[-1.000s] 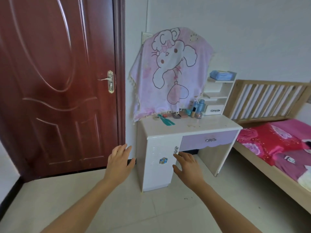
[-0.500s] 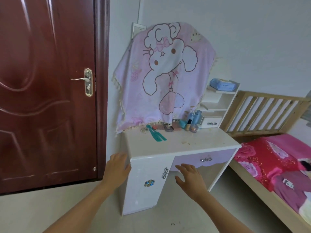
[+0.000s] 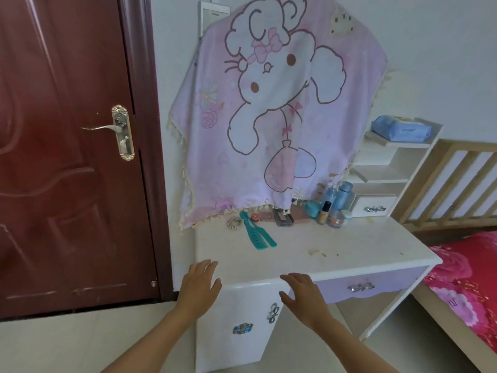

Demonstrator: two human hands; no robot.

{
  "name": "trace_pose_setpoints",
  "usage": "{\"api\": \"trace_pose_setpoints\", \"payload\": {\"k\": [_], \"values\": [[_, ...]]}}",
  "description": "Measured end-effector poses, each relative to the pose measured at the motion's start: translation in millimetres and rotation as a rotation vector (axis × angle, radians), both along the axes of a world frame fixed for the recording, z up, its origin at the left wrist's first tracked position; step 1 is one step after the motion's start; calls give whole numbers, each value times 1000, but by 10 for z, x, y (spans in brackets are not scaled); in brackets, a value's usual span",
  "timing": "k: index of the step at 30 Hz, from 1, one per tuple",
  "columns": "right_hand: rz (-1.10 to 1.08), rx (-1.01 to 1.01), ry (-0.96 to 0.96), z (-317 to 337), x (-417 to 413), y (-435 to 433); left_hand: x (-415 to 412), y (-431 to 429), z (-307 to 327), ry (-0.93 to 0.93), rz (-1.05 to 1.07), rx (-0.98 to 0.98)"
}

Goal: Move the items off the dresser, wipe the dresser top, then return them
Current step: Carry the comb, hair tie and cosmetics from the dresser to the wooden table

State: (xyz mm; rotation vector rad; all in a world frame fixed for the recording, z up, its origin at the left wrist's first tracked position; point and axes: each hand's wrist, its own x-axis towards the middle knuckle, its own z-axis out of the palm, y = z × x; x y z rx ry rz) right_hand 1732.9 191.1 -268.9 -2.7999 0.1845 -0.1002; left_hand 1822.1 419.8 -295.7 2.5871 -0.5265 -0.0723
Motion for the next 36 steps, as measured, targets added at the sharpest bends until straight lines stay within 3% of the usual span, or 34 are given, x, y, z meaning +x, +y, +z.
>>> {"api": "trace_pose_setpoints", "payload": {"k": [8,16,30,36], "values": [[124,39,112,-164,1046,-653,691,-708,-184,87,158,75],[184,58,263,-580,1663,-776,1029,-867,-550,235,236,119],[81,102,352,-714,2799,-572,2375,-1256,-734,172,101,125],[-89,83,341,-857,3023,-613,2691,-1416,-824,130,12,183]]}}
